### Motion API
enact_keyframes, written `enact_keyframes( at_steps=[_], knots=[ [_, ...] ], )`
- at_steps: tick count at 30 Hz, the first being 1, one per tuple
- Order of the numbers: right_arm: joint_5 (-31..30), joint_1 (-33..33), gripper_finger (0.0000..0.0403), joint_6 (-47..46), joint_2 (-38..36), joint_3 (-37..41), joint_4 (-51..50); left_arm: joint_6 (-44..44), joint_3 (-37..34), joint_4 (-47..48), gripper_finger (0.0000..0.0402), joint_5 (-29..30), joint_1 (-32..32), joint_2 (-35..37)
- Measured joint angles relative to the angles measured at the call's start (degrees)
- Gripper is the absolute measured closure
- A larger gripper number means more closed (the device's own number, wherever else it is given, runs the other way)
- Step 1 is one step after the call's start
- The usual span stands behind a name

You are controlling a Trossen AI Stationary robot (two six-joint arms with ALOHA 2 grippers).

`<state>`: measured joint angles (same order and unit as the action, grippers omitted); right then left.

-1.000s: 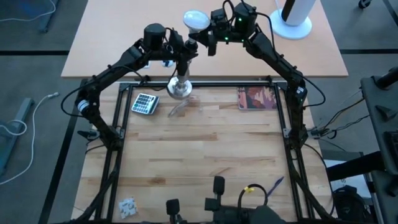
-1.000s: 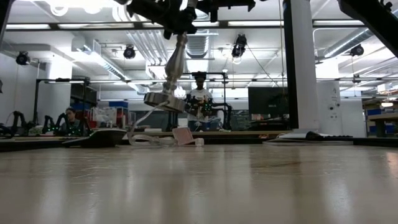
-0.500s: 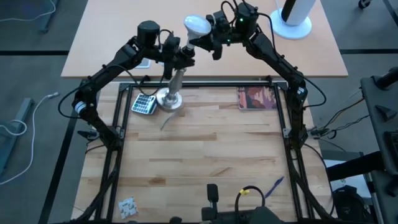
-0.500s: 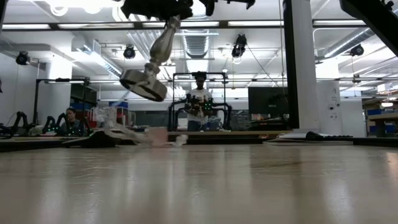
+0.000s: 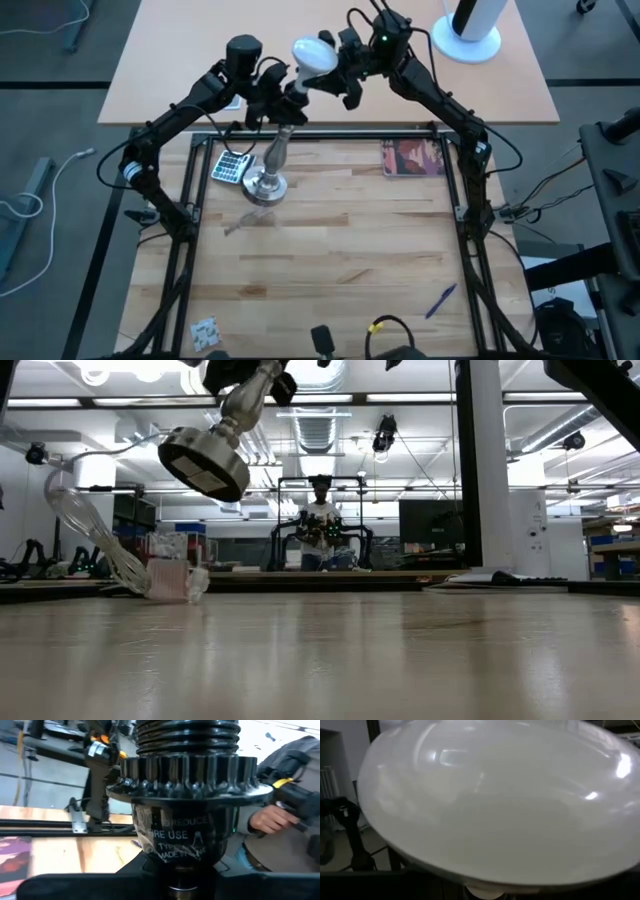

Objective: Screw lightbulb
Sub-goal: Remove the lightbulb from the table lamp

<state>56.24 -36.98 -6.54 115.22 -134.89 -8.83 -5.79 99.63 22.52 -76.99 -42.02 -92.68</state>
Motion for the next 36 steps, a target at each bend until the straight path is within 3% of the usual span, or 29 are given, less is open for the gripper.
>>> enact_keyframes(
  at_steps=[6, 11, 14, 18, 21, 29, 36],
  knots=[
    [-0.5, 0.1, 0.024, -1.4, 0.0, 0.0, -0.4, -1.0, 0.0, -0.1, 0.0345, -1.9, 0.0, 0.0],
    [-1.3, 0.0, 0.024, -2.6, 0.0, 0.0, -0.5, -0.3, 0.0, -0.2, 0.0348, 2.5, 0.0, 0.0],
    [-2.8, -0.4, 0.0203, -3.6, 0.0, 0.0, -1.5, 1.1, 0.0, 0.1, 0.0344, 5.4, -0.5, 0.0],
    [-4.8, -1.2, 0.0136, -4.4, 0.1, 0.2, -5.6, 3.1, 0.0, 0.1, 0.0345, 11.4, -1.6, 0.0],
    [-6.0, -2.0, 0.0116, -4.0, 0.3, 0.3, -9.0, 3.7, 0.0, -0.4, 0.0348, 17.9, -2.7, 0.3],
    [-10.7, -2.6, 0.0129, 0.0, 0.3, 0.3, -12.3, 7.3, 0.1, 1.0, 0.0342, 39.0, -3.0, 0.9],
    [-19.9, -2.4, 0.0134, -0.3, 0.2, 0.3, -10.6, 9.7, 0.1, 2.0, 0.0348, 46.4, -3.0, 0.9]
  ],
)
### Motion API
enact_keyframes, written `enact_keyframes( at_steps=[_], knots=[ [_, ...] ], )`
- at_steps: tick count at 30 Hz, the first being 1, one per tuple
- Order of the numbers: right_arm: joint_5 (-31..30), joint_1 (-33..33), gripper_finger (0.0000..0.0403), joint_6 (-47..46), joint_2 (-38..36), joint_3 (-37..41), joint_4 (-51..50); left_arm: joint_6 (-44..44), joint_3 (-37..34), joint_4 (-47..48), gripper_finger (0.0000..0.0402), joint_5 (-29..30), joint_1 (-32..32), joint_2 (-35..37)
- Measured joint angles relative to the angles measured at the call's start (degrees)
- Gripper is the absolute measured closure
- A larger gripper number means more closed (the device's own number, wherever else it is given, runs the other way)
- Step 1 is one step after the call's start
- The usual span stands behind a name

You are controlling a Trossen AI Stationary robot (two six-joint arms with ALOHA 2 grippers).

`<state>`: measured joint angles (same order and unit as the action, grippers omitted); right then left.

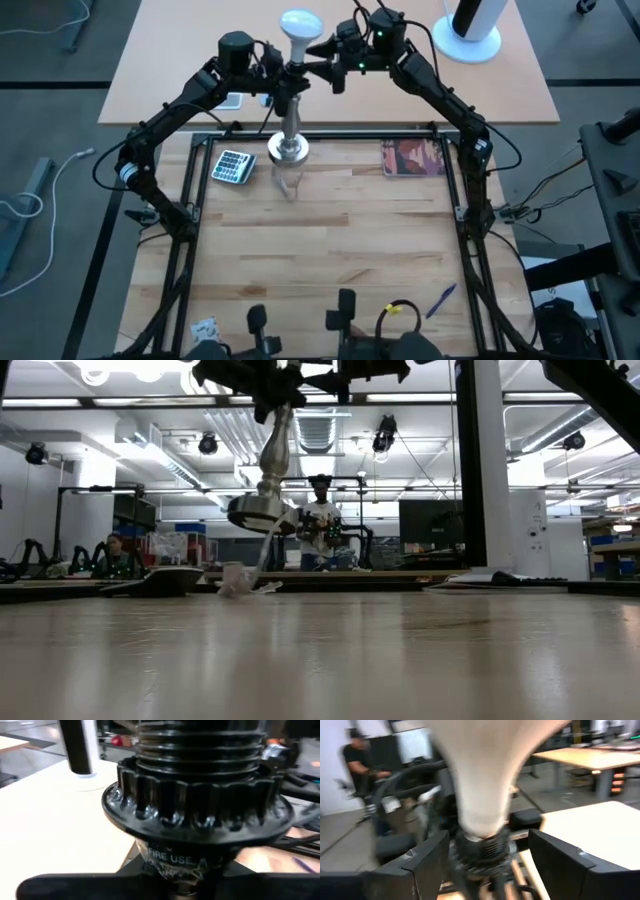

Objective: Screw lightbulb
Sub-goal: Remove the lightbulb from the table lamp

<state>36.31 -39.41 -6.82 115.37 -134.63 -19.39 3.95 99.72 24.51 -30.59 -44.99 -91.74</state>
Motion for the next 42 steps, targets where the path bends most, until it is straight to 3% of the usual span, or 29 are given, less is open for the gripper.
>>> enact_keyframes(
  at_steps=[5, 10, 20, 25, 30, 36, 42],
  knots=[
    [-0.7, 0.1, 0.0111, -1.0, -0.1, -0.1, 2.9, 0.7, 0.0, 0.0, 0.034, 4.5, 0.0, 0.0],
    [-2.1, 0.2, 0.0095, -2.8, -0.1, -0.1, 5.5, 1.7, 0.0, 0.0, 0.0347, 5.0, 0.0, 0.0],
    [-3.8, 1.1, 0.0094, -2.5, 0.0, -0.1, 6.4, 1.5, -0.1, -0.1, 0.0331, 7.7, 3.8, -0.8],
    [-3.6, 2.1, 0.0097, -2.1, 0.0, -0.1, 6.3, 1.7, -0.1, -2.2, 0.0345, 9.2, 6.4, -1.6],
    [-3.1, 2.2, 0.013, -2.0, 0.0, -0.1, 6.0, 0.5, -0.1, -1.6, 0.0343, 9.4, 7.2, -1.6],
    [-0.8, 2.2, 0.0255, -2.1, 0.0, -0.1, 6.2, 0.7, -0.1, -1.8, 0.0329, 11.0, 7.4, -1.4],
    [1.5, 2.3, 0.0254, -2.0, -0.1, -0.1, 6.1, 1.6, -0.1, -0.4, 0.0344, 4.5, 7.4, -1.2]
  ],
)
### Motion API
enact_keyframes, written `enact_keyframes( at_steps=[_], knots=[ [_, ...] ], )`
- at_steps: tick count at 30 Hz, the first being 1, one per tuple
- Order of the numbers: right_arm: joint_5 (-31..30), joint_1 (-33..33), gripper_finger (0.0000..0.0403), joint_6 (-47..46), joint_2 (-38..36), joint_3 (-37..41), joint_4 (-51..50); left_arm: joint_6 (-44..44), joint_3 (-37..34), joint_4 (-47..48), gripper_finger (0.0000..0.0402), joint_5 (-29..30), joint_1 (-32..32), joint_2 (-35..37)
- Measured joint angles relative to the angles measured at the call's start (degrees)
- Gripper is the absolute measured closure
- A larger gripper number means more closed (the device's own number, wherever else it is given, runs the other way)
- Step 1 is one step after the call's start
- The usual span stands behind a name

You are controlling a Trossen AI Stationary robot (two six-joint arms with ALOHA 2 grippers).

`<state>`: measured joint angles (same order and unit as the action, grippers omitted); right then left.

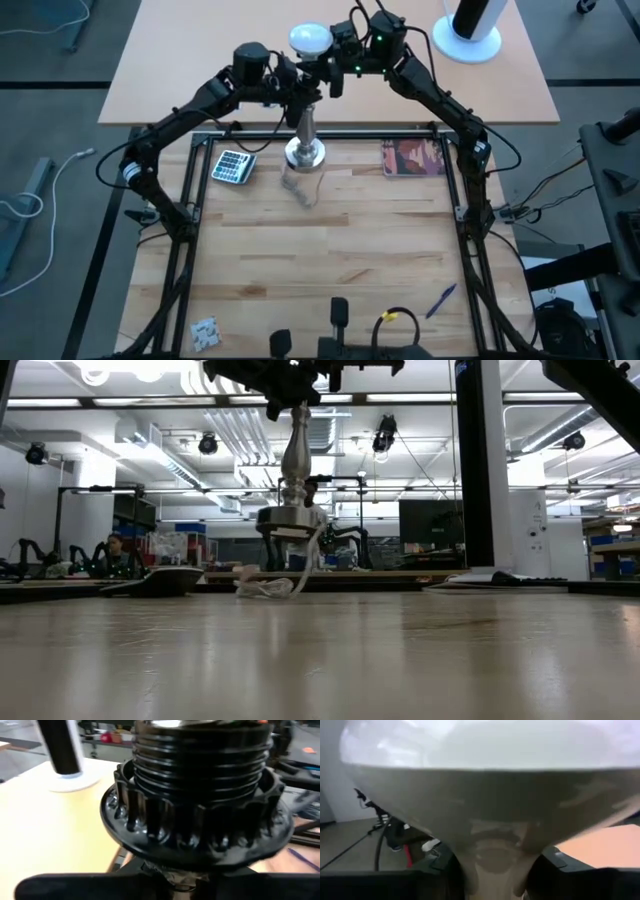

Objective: Screw lightbulb
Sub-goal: Remove the lightbulb from the table lamp

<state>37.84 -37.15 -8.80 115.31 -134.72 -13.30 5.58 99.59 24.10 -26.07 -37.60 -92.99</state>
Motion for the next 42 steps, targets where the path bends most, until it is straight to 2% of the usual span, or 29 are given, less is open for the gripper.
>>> enact_keyframes(
  at_steps=[6, 10, 16, 20, 26, 33, 39, 42],
  knots=[
    [2.5, -0.1, 0.0254, -1.9, 0.0, 0.0, 0.1, 1.6, 0.0, 1.2, 0.0333, -9.0, -1.2, 0.3],
    [6.3, -0.1, 0.0254, -2.7, -0.1, 0.0, 0.6, 0.5, 0.0, 1.5, 0.0334, -19.7, -2.5, 0.8],
    [13.0, -0.2, 0.0254, -3.4, -0.2, -0.1, 1.3, -8.7, -0.1, 0.5, 0.0344, -39.3, -4.4, 0.7],
    [14.7, -0.1, 0.0254, -3.4, -0.2, -0.1, 2.0, -12.2, -0.2, -0.6, 0.0339, -45.4, -4.2, 0.3],
    [17.0, -0.1, 0.0254, -3.9, -0.1, 0.0, 2.5, -13.0, -0.2, -0.4, 0.0343, -46.0, -3.4, 0.0],
    [16.5, -0.4, 0.0254, -6.9, 0.0, 0.0, 2.0, -10.6, -0.1, 0.9, 0.034, -42.4, -3.5, 0.0],
    [14.4, -0.6, 0.0254, -10.8, 0.4, 0.2, 0.2, -1.6, 0.1, 9.4, 0.0343, -32.8, -3.4, 0.1],
    [12.6, -0.7, 0.0254, -11.0, 0.4, 0.2, -1.3, 0.4, 0.2, 10.7, 0.0343, -27.4, -3.4, 0.1]
  ],
)
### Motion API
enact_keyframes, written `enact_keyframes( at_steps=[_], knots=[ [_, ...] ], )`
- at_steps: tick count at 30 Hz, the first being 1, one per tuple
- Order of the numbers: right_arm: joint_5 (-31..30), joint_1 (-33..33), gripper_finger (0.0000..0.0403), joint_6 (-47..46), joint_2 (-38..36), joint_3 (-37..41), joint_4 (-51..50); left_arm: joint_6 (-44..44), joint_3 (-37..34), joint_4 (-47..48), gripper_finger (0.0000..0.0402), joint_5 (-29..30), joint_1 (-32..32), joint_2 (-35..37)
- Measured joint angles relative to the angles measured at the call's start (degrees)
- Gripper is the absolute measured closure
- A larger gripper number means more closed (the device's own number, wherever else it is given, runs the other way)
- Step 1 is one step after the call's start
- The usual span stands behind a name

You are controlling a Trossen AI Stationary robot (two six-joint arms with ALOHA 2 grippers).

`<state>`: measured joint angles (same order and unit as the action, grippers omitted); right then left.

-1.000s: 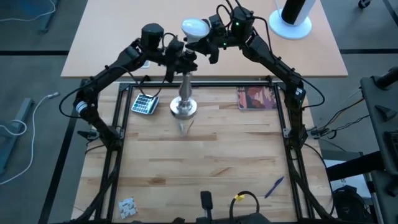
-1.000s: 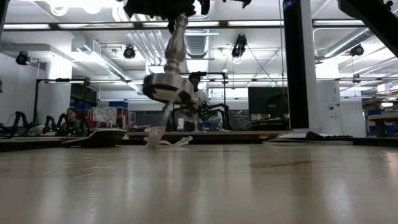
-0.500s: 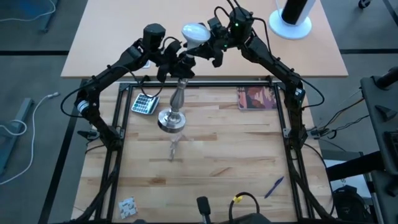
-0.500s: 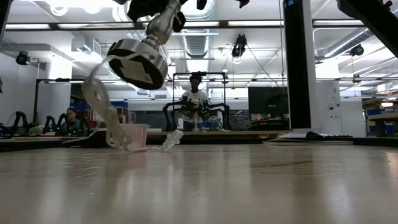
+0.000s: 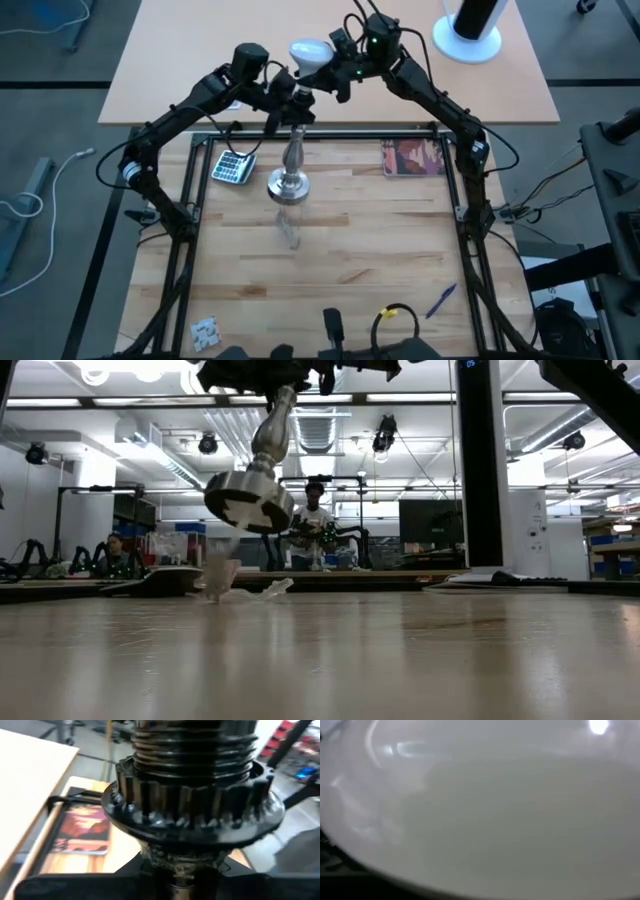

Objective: Screw lightbulb
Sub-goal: Remove the lightbulb from the table lamp

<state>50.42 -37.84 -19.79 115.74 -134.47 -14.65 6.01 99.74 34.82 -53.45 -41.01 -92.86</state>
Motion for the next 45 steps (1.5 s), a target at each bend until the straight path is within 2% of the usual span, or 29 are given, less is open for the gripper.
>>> enact_keyframes(
  at_steps=[5, 9, 23, 30, 32, 36, 38, 41, 45],
  knots=[
    [-3.2, 0.0, 0.0254, 0.6, 0.0, 0.0, -3.2, 1.7, 0.0, 0.8, 0.0339, 5.8, 0.1, 0.0],
    [-2.5, -0.1, 0.0254, 4.0, -0.1, -0.1, -2.7, 4.3, 0.0, 1.4, 0.034, 9.0, 0.1, 0.2],
    [-6.2, -0.1, 0.0254, 5.2, -0.2, -0.2, -3.5, 5.3, -0.4, 2.2, 0.0338, 12.5, -0.2, 0.3],
    [-5.8, 0.6, 0.0254, 11.4, -1.0, -0.4, -5.8, 4.2, -0.3, -0.8, 0.0341, 12.5, -0.1, 0.3],
    [-5.8, 0.7, 0.0235, 12.1, -1.1, -0.4, -5.7, 3.5, -0.2, -1.3, 0.0333, 12.2, -0.1, 0.3],
    [-7.4, 0.7, 0.014, 12.9, -1.2, -0.5, -5.7, 3.1, -0.2, -0.9, 0.0333, 12.3, -0.3, 0.3],
    [-8.5, 0.7, 0.0111, 13.1, -1.3, -0.5, -5.7, 3.5, -0.2, -1.7, 0.0341, 12.6, -0.3, 0.3],
    [-9.0, 0.9, 0.0099, 13.4, -1.2, -0.5, -6.0, 3.0, -0.2, -1.7, 0.0341, 13.9, -0.2, 0.3],
    [-9.0, 1.0, 0.0116, 13.3, -1.2, -0.5, -5.9, 2.9, -0.2, -1.7, 0.0328, 16.6, -0.3, 0.3]
  ],
)
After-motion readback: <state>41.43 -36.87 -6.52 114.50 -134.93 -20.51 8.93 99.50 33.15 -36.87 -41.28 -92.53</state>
